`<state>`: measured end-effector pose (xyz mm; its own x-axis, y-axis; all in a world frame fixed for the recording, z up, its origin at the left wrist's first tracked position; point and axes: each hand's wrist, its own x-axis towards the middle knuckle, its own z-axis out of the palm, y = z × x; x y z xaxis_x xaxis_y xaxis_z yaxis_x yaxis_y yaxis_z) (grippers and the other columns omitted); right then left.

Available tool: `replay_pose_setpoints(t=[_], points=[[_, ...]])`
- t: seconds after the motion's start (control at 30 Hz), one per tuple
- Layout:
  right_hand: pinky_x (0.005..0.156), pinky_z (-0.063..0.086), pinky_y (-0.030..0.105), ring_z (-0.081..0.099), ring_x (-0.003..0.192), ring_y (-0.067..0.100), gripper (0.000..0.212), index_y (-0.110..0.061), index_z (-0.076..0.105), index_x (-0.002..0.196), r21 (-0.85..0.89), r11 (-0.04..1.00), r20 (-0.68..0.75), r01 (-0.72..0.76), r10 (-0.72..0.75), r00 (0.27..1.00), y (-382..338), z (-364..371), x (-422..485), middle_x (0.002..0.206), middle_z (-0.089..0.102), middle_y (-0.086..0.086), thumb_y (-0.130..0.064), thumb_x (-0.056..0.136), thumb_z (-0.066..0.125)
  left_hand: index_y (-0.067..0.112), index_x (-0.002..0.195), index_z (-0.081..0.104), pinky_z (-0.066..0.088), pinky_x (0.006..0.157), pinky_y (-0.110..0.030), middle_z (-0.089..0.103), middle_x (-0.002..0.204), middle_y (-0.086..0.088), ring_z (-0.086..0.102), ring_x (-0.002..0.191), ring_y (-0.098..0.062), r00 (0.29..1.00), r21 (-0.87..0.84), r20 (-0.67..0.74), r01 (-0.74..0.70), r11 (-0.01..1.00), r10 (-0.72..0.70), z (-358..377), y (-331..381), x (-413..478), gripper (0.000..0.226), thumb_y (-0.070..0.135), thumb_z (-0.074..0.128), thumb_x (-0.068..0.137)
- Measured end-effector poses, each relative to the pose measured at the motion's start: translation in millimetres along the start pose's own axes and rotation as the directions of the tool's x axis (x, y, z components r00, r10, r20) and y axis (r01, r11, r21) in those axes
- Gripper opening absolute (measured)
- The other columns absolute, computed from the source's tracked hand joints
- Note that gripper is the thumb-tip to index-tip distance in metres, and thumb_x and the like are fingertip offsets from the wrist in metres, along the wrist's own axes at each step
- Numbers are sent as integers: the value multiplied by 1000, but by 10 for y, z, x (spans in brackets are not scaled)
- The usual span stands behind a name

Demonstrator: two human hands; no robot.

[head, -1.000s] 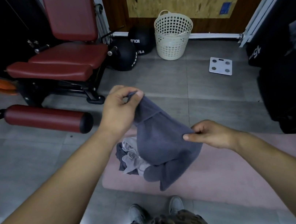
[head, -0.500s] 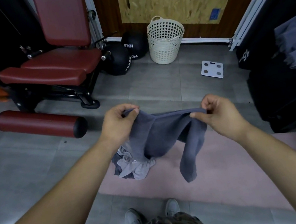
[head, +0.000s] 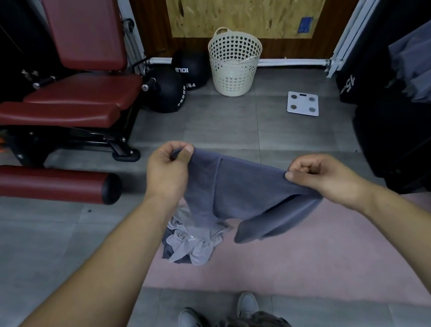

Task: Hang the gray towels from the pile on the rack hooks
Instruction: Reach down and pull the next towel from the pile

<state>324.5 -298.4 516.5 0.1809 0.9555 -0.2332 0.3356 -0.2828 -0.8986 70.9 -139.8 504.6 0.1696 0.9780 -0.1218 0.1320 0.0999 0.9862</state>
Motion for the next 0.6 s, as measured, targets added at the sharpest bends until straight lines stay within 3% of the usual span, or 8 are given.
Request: replay_pose_setpoints(t=[0.07,0.17,0.23,0.33,0.4,0.5,0.6], points=[[65,38,30,48,66,17,20,-4,61,79,0,997,33,-79,79,996,63,-22,18,68,56,4,-13,96,65,15,88,68,46,80,-24,64,79,6,57,77,-6,1000,2,-12,-13,1000,13,5,13,14,9,15,64,96],[56,32,28,36,60,12,30,-12,47,76,-346,933,13,-93,104,995,143,66,101,62,43,-4,-27,95,65,17,91,67,46,78,-13,65,83,9,58,75,5,994,50,-72,-73,996,76,18,32,19,7,15,63,97],[56,35,29,40,60,14,35,-16,46,75,-528,843,-24,-103,107,994,146,127,145,62,47,-6,-40,95,61,21,89,64,44,76,-8,65,84,11,57,74,10,986,56,-134,-93,994,100,9,27,35,10,16,61,97],[58,38,31,46,60,15,43,-17,48,71,-608,782,-42,-137,141,989,128,139,197,61,51,-7,-53,94,56,23,89,62,46,80,-14,63,86,9,58,79,1,970,-11,-238,-61,998,56,-47,4,98,12,16,59,98],[58,39,32,46,60,16,44,-14,49,70,-627,767,-26,-138,156,987,120,129,226,60,50,-6,-50,94,57,23,88,61,45,78,-14,61,85,9,56,78,0,955,-69,-296,-52,996,29,-84,-5,115,13,14,57,98],[60,40,31,45,61,16,34,-13,51,69,-519,851,13,-79,100,995,96,143,237,62,48,-4,-32,94,64,20,92,58,41,69,-9,56,81,9,50,72,0,968,-48,-252,-25,999,12,-84,-4,78,17,6,52,98],[57,49,29,51,56,13,25,-12,58,70,-138,990,-14,-36,34,999,-37,258,197,61,52,1,-14,92,71,22,103,63,42,70,-8,62,92,2,53,80,-7,989,28,127,74,997,-77,2,-1,-60,32,-7,52,93]])
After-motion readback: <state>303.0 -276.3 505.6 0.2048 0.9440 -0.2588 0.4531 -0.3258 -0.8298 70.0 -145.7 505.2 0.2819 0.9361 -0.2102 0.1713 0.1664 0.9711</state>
